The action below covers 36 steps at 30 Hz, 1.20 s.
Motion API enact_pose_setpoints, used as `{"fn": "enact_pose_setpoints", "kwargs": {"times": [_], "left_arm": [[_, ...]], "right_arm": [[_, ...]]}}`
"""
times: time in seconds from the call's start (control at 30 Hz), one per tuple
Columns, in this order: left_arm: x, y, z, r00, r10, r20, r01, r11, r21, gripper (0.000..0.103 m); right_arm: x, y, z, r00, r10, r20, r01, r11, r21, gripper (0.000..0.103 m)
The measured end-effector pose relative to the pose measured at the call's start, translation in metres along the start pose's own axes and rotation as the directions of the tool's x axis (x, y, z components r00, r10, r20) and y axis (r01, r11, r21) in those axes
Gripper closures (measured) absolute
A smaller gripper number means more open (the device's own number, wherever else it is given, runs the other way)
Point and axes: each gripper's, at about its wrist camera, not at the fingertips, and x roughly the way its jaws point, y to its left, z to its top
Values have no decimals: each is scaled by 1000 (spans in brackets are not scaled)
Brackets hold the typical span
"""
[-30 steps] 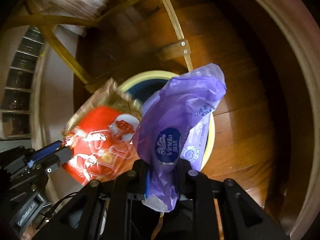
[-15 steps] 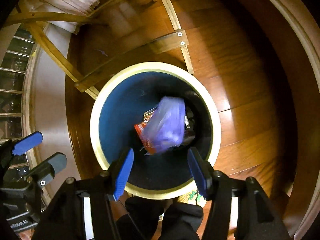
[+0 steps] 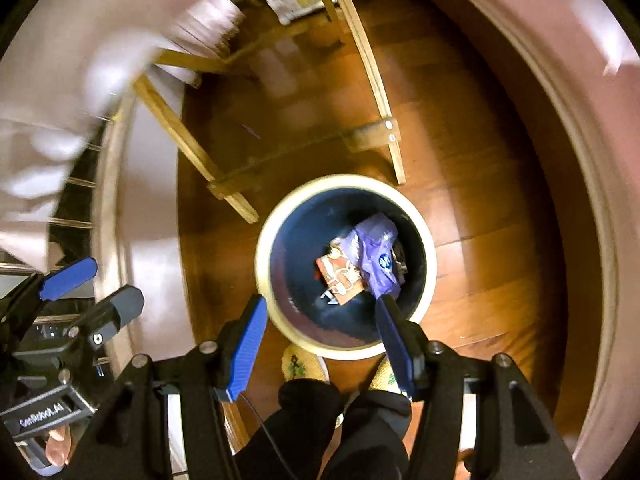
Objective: Collect trash
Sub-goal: 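Carry orange packet and purple bag over the bin and open both grippers, then raise both tools back over the bed toward the remaining trash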
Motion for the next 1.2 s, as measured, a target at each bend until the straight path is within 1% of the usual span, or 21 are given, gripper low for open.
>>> {"fn": "enact_pose_setpoints", "kwargs": {"times": [0.17, 0.37, 0.47, 0.57, 0.67, 0.8, 0.97, 1.07, 1.13, 1.17, 1.2], "left_arm": [[-71, 8, 13, 998, 15, 68, -13, 1000, -29, 23], [-161, 20, 31, 985, 51, 166, -42, 998, -56, 23], [-203, 24, 40, 974, 74, 212, -62, 996, -64, 23], [-245, 26, 50, 958, 102, 267, -85, 993, -76, 23], [-275, 29, 56, 942, 127, 312, -106, 991, -81, 23], [-306, 34, 62, 926, 150, 347, -126, 988, -89, 23], [-327, 35, 70, 908, 183, 377, -164, 983, -83, 22], [-331, 36, 85, 906, 182, 383, -171, 983, -62, 22], [-328, 38, 98, 907, 175, 383, -172, 984, -44, 18], [-326, 39, 105, 909, 171, 381, -171, 985, -33, 14], [-321, 40, 112, 910, 167, 379, -170, 985, -25, 13]], "right_arm": [[-61, 23, 7, 999, 22, 31, -21, 999, -33, 46], [-139, 50, 14, 995, 54, 87, -46, 995, -93, 46], [-171, 63, 19, 992, 73, 107, -59, 990, -129, 46], [-200, 75, 26, 986, 93, 136, -68, 982, -175, 46], [-225, 82, 35, 978, 131, 163, -95, 973, -211, 46], [-250, 94, 46, 964, 173, 203, -119, 961, -250, 46], [-270, 107, 66, 947, 204, 249, -131, 951, -280, 46], [-275, 112, 80, 943, 202, 266, -127, 953, -275, 46], [-279, 111, 93, 938, 203, 283, -127, 956, -265, 46], [-280, 110, 98, 936, 201, 289, -125, 958, -259, 46], [-280, 109, 104, 935, 197, 296, -124, 961, -249, 46]]}}
